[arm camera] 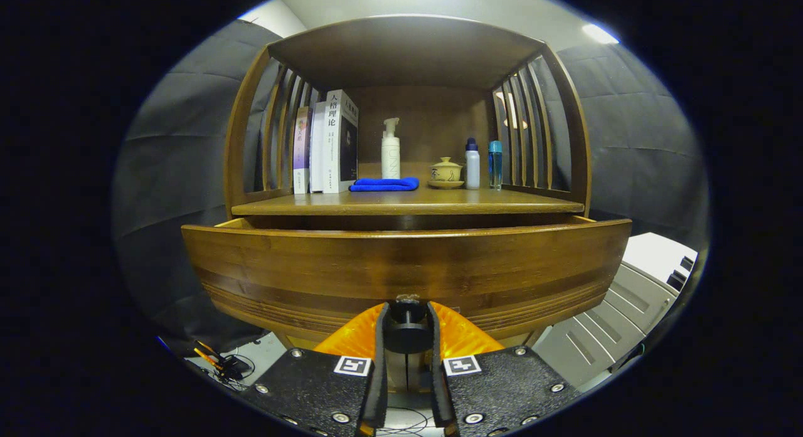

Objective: Pull open the drawer, take out the items inside it, and place them on the countertop above the cabinet.

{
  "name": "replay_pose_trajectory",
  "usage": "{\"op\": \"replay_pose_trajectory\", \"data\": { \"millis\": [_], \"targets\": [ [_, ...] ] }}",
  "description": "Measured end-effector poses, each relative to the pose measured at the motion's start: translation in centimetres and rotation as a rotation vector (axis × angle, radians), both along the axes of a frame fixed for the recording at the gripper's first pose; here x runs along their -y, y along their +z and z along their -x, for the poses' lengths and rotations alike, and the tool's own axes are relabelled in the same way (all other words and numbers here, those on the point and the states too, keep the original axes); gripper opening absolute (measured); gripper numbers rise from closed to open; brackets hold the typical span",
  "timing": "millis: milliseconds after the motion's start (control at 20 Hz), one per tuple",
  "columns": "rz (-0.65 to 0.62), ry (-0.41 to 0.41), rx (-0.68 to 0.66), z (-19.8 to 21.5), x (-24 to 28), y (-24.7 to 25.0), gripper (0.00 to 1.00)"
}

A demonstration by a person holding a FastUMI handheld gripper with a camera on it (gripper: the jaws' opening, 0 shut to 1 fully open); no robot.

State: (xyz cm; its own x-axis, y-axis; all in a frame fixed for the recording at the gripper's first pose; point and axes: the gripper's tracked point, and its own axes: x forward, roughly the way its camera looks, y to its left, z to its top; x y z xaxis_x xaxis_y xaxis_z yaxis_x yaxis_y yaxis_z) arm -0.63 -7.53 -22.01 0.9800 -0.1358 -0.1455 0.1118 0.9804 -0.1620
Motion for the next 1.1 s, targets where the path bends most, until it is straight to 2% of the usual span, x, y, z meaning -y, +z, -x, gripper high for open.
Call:
{"op": "replay_pose_trajectory", "data": {
  "millis": [300,1100],
  "targets": [
    [-0.026,-0.009,-0.021,3.5,-0.6,-0.8,0.28],
    [-0.012,0.011,-0.035,6.5,-1.0,-1.5,0.28]
  ]
}}
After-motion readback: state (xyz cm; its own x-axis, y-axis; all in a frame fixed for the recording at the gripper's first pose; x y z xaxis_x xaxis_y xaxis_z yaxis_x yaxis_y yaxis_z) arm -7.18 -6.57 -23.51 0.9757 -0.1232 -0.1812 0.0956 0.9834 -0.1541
